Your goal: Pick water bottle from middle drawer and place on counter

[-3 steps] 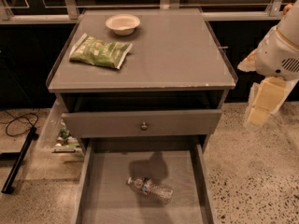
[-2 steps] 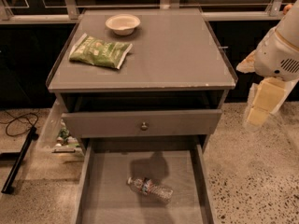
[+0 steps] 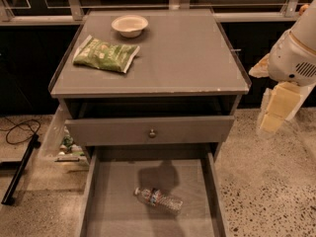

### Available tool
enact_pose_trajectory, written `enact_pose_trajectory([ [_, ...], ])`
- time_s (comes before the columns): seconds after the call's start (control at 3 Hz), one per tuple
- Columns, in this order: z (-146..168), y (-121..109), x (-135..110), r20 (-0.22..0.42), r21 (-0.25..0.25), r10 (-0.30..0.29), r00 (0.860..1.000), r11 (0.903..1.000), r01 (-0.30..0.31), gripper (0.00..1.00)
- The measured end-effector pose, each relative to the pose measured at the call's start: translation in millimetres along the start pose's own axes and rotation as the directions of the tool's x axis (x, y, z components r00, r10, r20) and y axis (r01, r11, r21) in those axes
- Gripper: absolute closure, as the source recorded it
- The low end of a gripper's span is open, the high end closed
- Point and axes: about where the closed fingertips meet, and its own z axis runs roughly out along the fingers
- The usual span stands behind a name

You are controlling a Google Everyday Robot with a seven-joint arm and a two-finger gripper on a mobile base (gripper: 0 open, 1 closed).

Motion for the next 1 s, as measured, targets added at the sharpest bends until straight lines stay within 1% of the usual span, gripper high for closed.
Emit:
enact_pose_trajectory([
  [1.0, 1.4, -0.6, 0.0, 0.003, -0.005, -0.001, 1.000, 1.0000, 0.001, 0.00],
])
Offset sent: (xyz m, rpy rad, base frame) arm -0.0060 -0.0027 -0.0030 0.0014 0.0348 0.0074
